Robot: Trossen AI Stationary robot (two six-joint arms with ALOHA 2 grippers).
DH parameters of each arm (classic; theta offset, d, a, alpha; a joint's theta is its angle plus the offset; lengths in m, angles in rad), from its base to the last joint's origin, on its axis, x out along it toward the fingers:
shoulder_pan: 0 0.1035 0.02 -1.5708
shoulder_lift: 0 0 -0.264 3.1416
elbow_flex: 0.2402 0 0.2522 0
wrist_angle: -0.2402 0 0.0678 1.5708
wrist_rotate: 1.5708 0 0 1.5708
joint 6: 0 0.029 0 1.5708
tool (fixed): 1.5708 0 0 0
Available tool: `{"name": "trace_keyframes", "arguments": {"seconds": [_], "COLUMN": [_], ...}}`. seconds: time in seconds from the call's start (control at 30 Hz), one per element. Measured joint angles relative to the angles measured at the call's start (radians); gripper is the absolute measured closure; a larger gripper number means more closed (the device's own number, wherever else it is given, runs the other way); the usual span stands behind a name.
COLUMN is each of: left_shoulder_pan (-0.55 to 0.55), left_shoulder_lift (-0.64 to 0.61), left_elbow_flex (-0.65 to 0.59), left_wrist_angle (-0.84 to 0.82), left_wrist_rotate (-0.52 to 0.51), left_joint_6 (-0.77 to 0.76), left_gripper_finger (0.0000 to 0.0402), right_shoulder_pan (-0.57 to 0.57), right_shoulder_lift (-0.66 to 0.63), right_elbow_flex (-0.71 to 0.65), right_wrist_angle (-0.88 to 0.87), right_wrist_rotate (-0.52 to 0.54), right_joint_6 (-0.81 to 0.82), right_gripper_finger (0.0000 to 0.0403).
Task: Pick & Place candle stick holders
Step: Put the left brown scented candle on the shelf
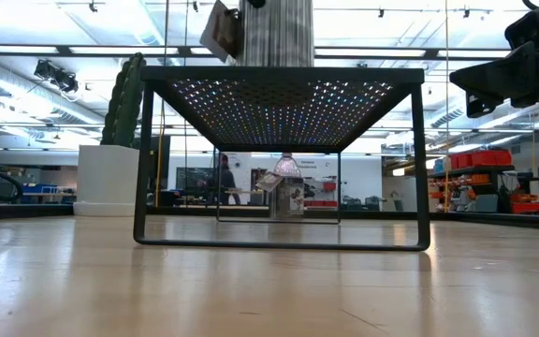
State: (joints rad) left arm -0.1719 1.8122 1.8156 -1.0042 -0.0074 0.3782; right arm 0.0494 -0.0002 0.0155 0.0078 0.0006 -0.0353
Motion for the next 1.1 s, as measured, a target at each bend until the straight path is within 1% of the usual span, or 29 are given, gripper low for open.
{"name": "trace_keyframes", "arguments": {"seconds": [0.53, 0.7, 0.87, 1.1], "left_shoulder_pan": [0.0, 0.0, 0.0, 0.0], "left_shoulder_lift": [-0.008, -0.008, -0.008, -0.008], "left_elbow_flex": [0.0, 0.0, 0.0, 0.071], "left_wrist_angle": [0.021, 0.025, 0.025, 0.016], "left_wrist_rotate": [0.001, 0.028, 0.031, 0.03], "left_joint_6": [-0.002, -0.007, -0.008, -0.006], "left_gripper_finger": [0.0003, 0.0003, 0.0003, 0.0003], "right_shoulder_pan": [0.0, 0.0, 0.0, 0.0], "right_shoulder_lift": [0.0, 0.0, 0.0, 0.0], "right_elbow_flex": [0.0, 0.0, 0.0, 0.0], "right_wrist_angle": [0.0, 0.0, 0.0, 0.0], "right_wrist_rotate": [0.0, 0.0, 0.0, 0.0], "right_joint_6": [0.0, 0.0, 0.0, 0.0], "right_gripper_finger": [0.038, 0.038, 0.038, 0.038]}}
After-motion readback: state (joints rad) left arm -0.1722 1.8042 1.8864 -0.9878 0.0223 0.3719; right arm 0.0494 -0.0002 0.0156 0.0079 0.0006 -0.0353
